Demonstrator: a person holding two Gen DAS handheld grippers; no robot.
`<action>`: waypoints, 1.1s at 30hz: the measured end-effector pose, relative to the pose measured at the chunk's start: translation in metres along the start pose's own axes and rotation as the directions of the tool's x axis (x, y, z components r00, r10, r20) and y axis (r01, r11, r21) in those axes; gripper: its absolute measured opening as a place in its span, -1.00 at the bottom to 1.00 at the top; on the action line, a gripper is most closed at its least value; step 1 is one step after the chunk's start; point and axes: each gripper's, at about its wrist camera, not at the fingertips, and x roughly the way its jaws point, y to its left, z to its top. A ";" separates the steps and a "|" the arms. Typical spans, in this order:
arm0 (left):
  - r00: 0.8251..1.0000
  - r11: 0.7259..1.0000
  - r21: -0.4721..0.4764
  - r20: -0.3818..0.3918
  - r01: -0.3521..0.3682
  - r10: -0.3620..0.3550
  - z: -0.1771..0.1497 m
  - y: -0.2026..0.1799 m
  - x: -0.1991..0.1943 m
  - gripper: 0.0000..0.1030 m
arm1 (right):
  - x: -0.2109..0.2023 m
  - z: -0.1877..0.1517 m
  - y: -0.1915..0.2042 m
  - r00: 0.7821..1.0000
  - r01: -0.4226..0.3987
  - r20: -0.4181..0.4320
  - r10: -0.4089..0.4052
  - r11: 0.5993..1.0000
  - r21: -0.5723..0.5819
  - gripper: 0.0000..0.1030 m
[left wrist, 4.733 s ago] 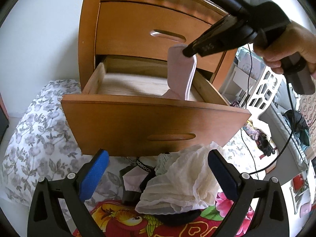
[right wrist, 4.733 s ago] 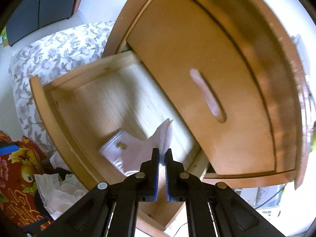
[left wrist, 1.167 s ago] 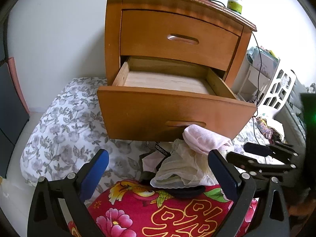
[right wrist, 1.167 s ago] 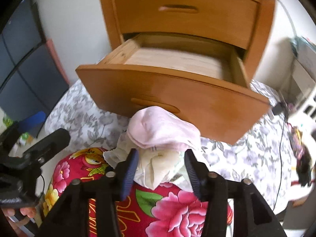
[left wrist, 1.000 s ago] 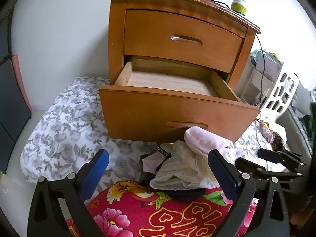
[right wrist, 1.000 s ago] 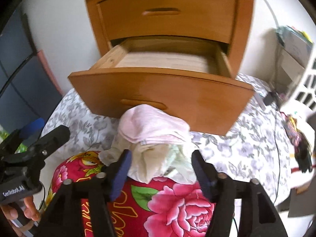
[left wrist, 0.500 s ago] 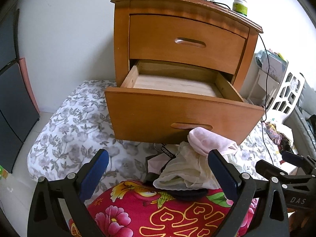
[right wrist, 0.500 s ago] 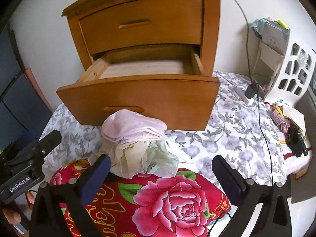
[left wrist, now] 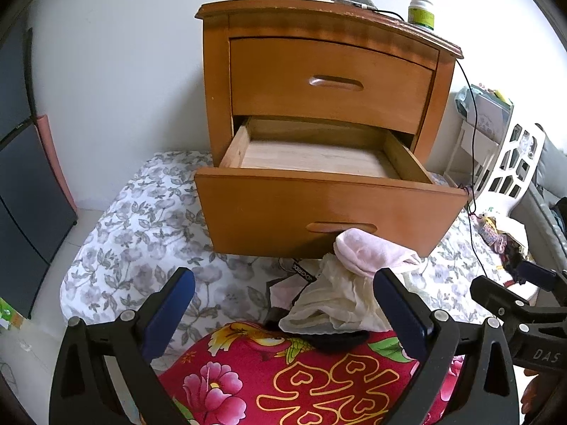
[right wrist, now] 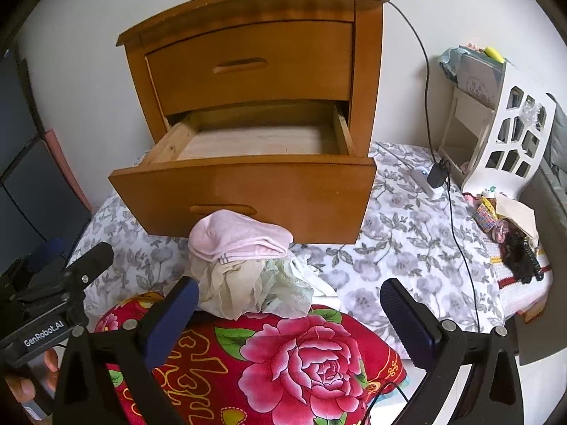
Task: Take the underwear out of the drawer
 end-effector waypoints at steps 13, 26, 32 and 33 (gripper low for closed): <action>1.000 1.000 0.009 0.026 0.007 -0.008 0.001 -0.004 -0.002 0.96 | -0.002 0.001 -0.001 1.000 -0.001 0.020 0.001 1.000 0.020 1.00; 0.999 0.999 0.036 0.015 -0.035 0.035 -0.003 -0.006 0.006 0.95 | 0.005 0.000 -0.002 1.000 0.006 0.013 -0.007 1.000 0.019 1.00; 0.999 0.999 0.025 0.015 -0.038 0.037 -0.002 -0.002 0.009 0.96 | 0.011 0.002 -0.003 1.000 0.012 0.005 -0.012 1.000 0.020 1.00; 0.999 0.999 0.021 0.013 -0.036 0.036 -0.002 -0.002 0.010 0.96 | 0.011 0.003 -0.003 1.000 0.014 0.005 -0.014 1.000 0.019 1.00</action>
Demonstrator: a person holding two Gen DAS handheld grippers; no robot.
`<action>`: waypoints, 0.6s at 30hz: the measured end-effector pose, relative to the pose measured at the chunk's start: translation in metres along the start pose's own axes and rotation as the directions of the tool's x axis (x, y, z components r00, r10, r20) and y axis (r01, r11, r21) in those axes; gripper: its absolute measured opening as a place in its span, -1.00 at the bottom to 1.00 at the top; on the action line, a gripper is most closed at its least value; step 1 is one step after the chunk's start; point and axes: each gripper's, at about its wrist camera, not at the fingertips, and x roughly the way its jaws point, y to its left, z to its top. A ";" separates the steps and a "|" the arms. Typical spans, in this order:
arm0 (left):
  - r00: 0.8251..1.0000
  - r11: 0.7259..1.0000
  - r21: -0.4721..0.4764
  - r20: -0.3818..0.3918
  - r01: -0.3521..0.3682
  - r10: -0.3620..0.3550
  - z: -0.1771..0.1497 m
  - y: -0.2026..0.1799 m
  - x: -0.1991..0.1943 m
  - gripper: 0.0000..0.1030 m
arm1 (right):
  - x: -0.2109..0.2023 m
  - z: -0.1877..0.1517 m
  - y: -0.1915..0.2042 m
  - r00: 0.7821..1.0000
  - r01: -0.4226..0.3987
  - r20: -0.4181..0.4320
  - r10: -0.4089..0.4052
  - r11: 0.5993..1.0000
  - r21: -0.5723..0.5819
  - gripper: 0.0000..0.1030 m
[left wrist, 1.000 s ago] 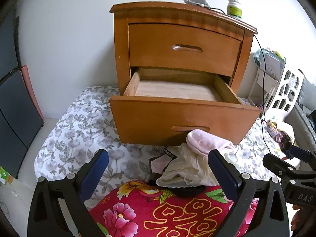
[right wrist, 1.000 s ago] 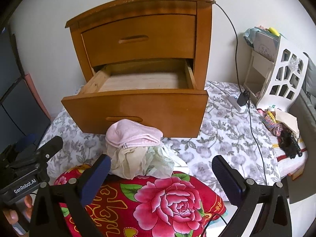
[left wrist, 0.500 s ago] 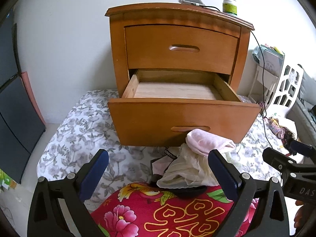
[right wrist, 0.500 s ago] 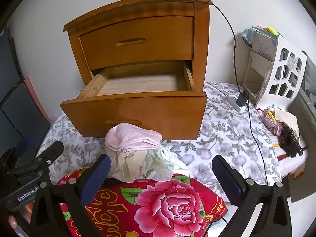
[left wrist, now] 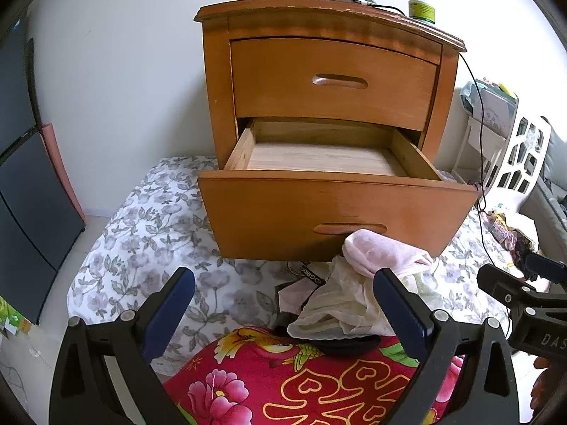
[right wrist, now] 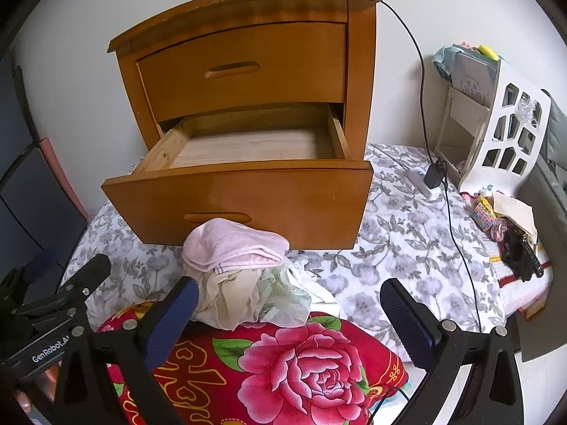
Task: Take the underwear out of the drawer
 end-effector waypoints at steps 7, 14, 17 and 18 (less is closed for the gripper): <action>1.000 1.000 -0.008 0.002 -0.015 0.015 0.001 0.003 0.003 0.95 | 0.004 0.002 0.001 1.000 0.000 -0.003 0.000 1.000 -0.006 1.00; 1.000 0.999 -0.022 0.002 -0.024 0.024 0.002 0.007 0.005 0.95 | 0.005 0.003 0.001 1.000 0.002 0.000 -0.002 1.000 -0.007 1.00; 1.000 0.999 -0.020 -0.002 -0.027 0.027 0.002 0.007 0.006 0.95 | 0.006 0.003 0.000 1.000 0.001 0.001 -0.001 1.000 -0.005 1.00; 1.000 0.999 -0.018 -0.003 -0.029 0.029 0.002 0.006 0.007 0.95 | 0.006 0.003 0.000 1.000 0.000 0.001 0.000 1.000 -0.006 1.00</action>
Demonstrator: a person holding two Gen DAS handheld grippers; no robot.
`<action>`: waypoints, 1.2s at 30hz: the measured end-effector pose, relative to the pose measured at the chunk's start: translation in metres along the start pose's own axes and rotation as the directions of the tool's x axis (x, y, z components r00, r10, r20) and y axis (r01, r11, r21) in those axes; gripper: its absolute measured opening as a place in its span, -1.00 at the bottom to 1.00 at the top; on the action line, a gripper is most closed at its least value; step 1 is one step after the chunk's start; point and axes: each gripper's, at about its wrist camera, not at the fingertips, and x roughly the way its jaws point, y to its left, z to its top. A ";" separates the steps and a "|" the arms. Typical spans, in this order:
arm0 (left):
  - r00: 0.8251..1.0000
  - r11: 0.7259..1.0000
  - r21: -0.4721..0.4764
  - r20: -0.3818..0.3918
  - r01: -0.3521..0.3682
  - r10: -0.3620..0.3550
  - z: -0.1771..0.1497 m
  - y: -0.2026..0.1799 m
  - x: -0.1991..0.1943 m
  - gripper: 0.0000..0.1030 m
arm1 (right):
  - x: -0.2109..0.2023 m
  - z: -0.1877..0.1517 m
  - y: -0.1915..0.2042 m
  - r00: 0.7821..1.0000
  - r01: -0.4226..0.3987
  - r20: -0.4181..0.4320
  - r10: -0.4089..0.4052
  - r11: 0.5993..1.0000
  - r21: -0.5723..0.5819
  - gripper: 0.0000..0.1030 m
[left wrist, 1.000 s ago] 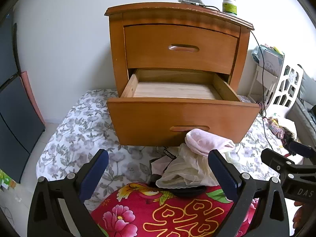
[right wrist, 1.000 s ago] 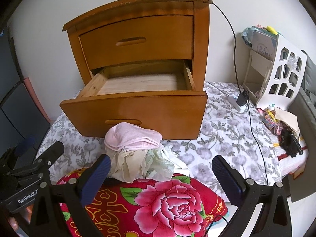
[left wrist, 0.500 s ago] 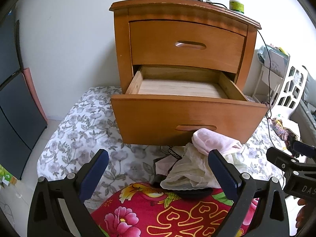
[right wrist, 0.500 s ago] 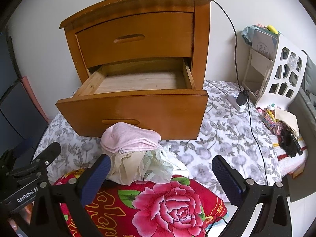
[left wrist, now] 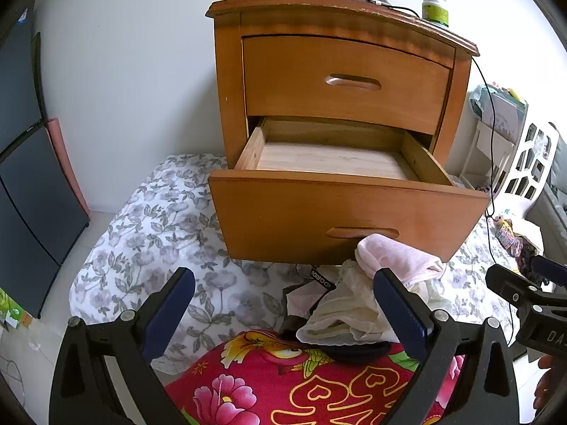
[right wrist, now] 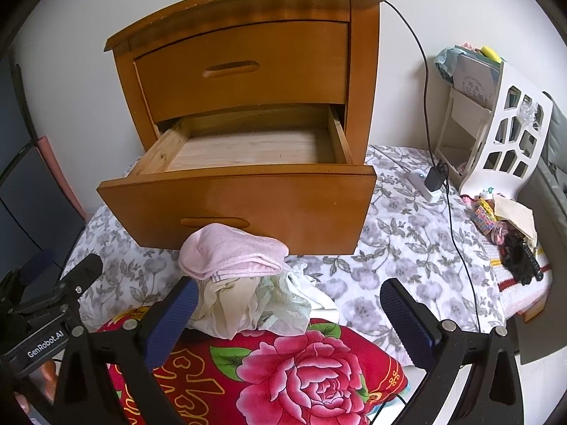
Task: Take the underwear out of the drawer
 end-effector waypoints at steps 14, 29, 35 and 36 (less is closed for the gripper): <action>1.000 1.000 0.008 -0.002 -0.015 0.015 0.000 -0.002 0.001 0.96 | 0.000 0.000 -0.001 1.000 0.002 0.003 -0.002 1.000 -0.004 1.00; 0.999 0.999 0.028 0.014 -0.043 0.043 0.000 -0.005 -0.004 0.95 | -0.004 0.002 -0.003 1.000 0.006 0.010 -0.006 1.000 0.004 1.00; 0.998 0.998 0.033 0.014 -0.055 0.055 0.000 -0.005 -0.005 0.95 | -0.004 0.002 -0.003 1.000 0.005 0.010 -0.005 1.000 0.002 1.00; 0.998 0.998 0.033 0.014 -0.056 0.056 0.000 -0.005 -0.004 0.96 | -0.004 0.002 -0.003 1.000 0.005 0.010 -0.005 1.000 0.002 1.00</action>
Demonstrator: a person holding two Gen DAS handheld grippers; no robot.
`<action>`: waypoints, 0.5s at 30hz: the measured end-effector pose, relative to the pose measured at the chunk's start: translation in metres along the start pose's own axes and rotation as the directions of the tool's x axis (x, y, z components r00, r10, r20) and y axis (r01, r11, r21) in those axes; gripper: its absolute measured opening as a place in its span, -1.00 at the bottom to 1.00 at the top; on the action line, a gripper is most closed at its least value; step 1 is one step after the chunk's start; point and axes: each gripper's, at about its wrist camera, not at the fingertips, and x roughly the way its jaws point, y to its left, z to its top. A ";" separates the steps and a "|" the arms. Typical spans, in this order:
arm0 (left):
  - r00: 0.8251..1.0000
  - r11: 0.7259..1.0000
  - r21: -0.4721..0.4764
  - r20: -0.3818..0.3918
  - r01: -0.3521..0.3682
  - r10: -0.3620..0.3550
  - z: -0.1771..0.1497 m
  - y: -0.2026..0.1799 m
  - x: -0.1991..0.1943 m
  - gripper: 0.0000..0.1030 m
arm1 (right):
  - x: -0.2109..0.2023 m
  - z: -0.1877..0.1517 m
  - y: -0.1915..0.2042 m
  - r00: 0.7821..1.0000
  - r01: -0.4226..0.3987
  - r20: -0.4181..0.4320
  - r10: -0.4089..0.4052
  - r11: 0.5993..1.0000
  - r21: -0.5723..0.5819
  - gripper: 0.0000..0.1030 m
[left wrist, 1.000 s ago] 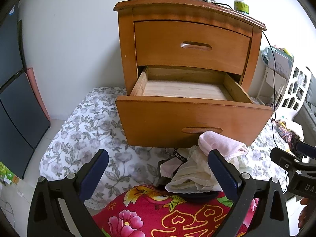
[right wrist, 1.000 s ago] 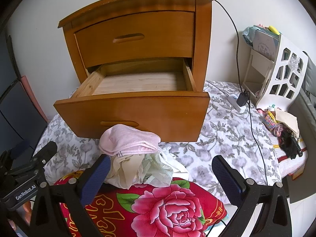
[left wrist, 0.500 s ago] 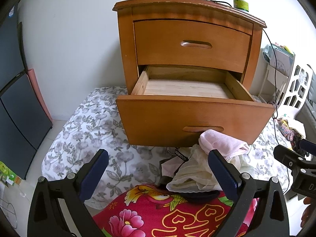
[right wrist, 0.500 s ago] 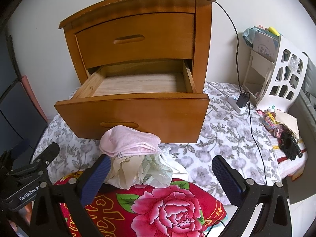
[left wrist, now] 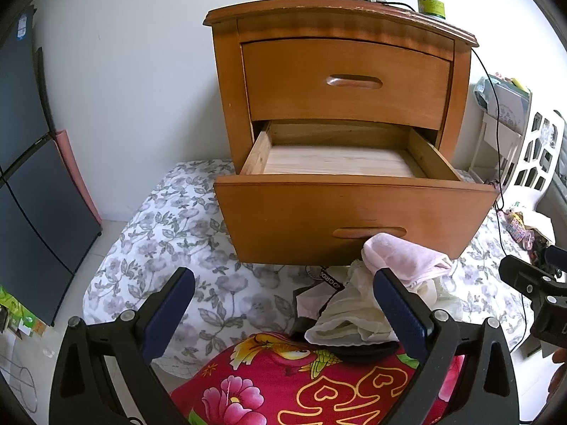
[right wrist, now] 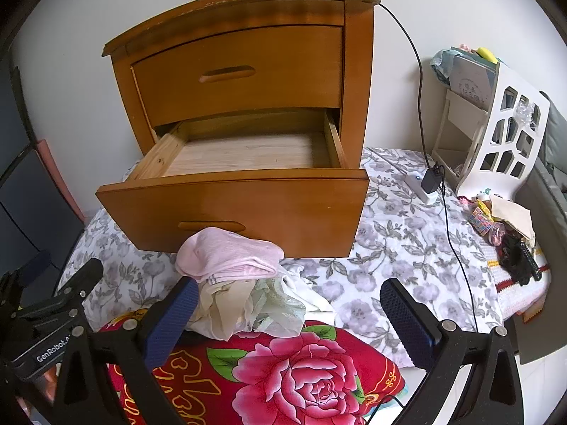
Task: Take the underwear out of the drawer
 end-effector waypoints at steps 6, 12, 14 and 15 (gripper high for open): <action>1.000 1.000 0.011 0.009 -0.008 0.008 0.000 -0.001 -0.001 0.95 | -0.001 0.000 0.000 1.000 0.000 -0.003 0.000 1.000 -0.003 1.00; 1.000 1.000 0.009 0.000 0.006 -0.006 0.000 -0.001 0.000 0.96 | -0.001 0.000 0.000 1.000 0.001 -0.003 -0.001 1.000 -0.003 1.00; 1.000 1.000 0.006 -0.002 0.008 -0.008 0.000 0.000 0.000 0.95 | -0.002 0.000 0.000 1.000 0.001 -0.003 -0.001 1.000 -0.002 1.00; 1.000 1.000 0.005 -0.002 0.007 -0.007 0.000 0.000 0.000 0.96 | -0.002 -0.001 0.000 1.000 0.001 -0.003 -0.001 1.000 -0.001 1.00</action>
